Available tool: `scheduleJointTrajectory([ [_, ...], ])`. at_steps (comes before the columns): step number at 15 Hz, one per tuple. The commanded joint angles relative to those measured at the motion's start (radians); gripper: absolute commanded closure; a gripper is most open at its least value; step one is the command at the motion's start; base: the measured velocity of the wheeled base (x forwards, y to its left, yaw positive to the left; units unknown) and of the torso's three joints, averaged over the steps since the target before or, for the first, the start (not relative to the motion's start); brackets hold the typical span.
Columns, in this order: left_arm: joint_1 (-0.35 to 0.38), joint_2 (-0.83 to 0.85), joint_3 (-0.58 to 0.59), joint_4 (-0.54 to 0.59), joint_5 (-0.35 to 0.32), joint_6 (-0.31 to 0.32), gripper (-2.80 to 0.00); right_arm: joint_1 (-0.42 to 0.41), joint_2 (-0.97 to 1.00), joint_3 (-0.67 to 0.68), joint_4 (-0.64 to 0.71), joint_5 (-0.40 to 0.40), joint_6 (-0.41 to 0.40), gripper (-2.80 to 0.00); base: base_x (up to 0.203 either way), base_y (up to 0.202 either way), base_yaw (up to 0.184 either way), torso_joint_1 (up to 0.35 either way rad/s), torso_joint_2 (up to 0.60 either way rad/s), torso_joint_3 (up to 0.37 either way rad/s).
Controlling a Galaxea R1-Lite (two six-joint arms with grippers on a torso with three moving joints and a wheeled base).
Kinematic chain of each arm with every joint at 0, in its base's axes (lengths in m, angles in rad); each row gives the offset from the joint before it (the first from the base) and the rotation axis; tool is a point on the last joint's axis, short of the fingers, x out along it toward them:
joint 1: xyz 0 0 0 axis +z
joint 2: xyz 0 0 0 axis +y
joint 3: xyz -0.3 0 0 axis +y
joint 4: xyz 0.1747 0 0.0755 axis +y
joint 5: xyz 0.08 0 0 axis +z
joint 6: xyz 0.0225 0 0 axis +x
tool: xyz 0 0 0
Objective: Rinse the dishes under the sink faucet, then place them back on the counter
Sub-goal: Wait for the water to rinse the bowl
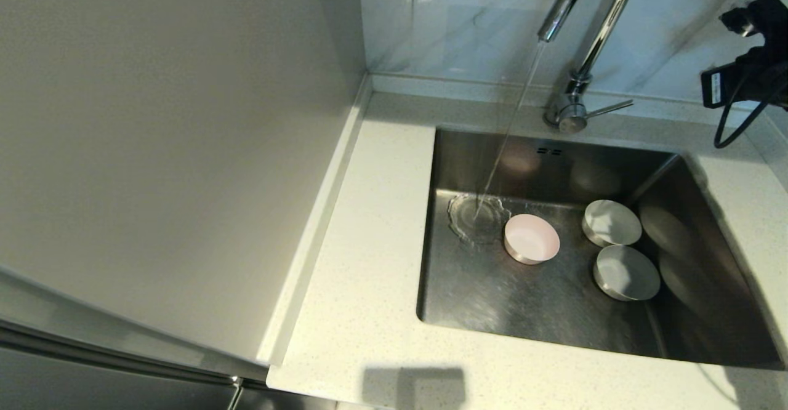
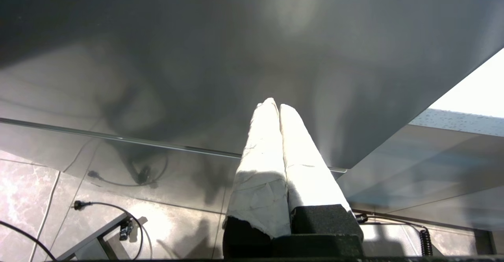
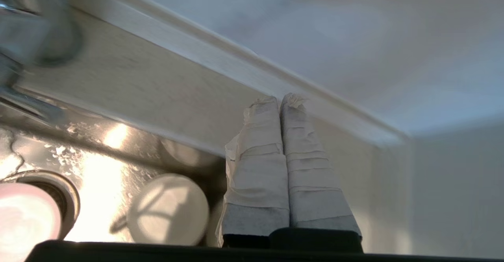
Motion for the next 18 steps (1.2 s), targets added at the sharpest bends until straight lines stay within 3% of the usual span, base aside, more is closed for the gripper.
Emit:
scheduleJointTrajectory([
  [1,0.000,-0.003,0.000,0.000,-0.001,0.000,0.00,-0.013,-0.132,0.089,0.004,-0.004,0.075,0.00,0.000,0.000,0.000,0.000,0.00,0.000],
  [4,0.000,-0.003,0.000,0.000,0.000,0.000,0.00,0.024,-0.370,0.384,0.029,-0.004,0.207,0.00,0.000,0.000,0.000,0.000,0.00,0.000],
  [9,0.000,-0.003,0.000,0.000,0.000,0.000,0.00,0.062,-0.953,1.117,0.023,-0.006,0.256,0.00,0.000,0.000,0.000,0.000,0.00,0.000],
  [12,0.000,-0.003,0.000,0.000,0.000,0.001,0.00,0.123,-1.312,1.502,-0.052,-0.019,0.276,0.00,0.000,0.000,0.000,0.000,0.00,0.000],
  [15,0.000,-0.003,0.000,0.000,0.000,0.000,0.00,0.223,-1.613,1.772,-0.140,-0.072,0.291,0.00,0.000,0.000,0.000,0.000,0.00,0.000],
  [18,0.000,-0.004,0.000,0.000,0.000,0.000,0.00,0.267,-1.799,1.869,-0.134,-0.087,0.353,0.00,0.000,0.000,0.000,0.000,0.00,0.000],
])
